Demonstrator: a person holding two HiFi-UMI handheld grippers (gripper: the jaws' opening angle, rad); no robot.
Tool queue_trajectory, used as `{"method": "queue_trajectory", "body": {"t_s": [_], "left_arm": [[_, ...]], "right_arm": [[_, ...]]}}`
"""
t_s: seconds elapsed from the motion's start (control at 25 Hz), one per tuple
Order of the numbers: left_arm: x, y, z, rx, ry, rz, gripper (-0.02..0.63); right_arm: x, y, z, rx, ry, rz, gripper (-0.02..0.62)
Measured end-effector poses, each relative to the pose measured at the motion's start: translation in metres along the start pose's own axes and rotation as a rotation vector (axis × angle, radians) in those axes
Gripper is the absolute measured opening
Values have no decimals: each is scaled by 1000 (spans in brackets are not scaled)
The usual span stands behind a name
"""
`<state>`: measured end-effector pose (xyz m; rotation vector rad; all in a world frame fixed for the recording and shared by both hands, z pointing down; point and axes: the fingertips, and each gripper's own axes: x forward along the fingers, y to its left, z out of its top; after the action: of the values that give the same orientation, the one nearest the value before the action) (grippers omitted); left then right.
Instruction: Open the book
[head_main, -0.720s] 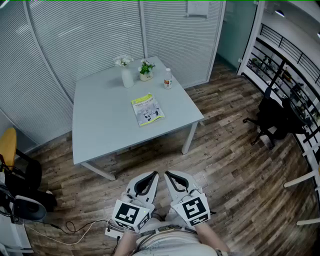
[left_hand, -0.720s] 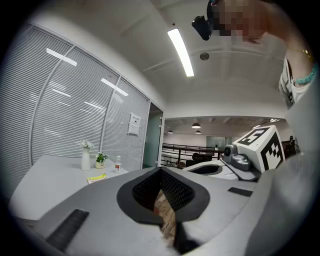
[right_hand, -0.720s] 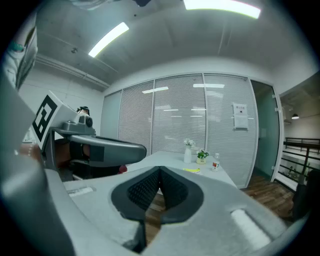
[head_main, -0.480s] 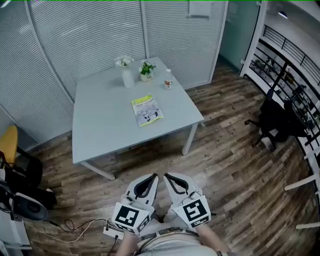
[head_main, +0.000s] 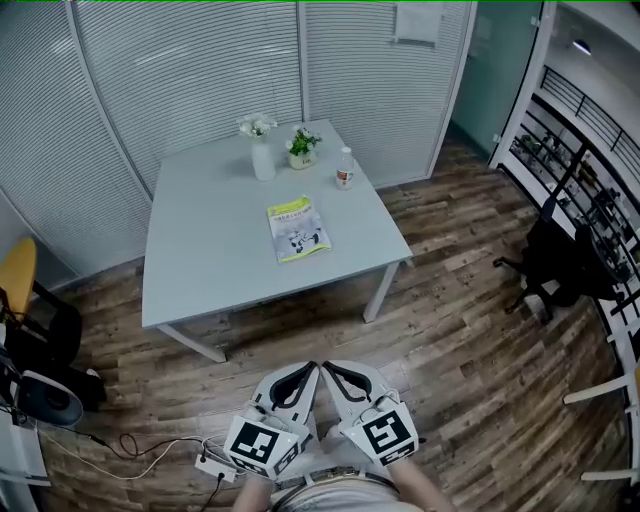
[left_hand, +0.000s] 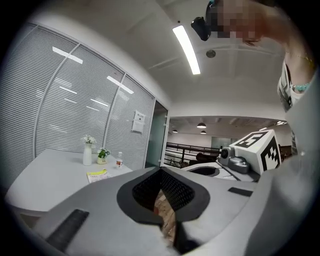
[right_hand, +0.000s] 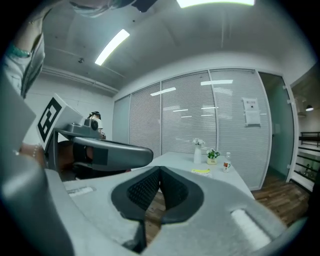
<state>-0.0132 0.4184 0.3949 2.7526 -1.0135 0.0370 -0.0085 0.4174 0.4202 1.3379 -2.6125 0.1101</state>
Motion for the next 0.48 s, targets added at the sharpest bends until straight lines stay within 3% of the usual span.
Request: {"method": "queue_trajectory", "body": {"t_s": [0.48], "left_arm": [[66, 57, 23, 14, -15, -100, -2]], "right_arm": [[61, -58, 18, -10, 4, -65, 2]]}}
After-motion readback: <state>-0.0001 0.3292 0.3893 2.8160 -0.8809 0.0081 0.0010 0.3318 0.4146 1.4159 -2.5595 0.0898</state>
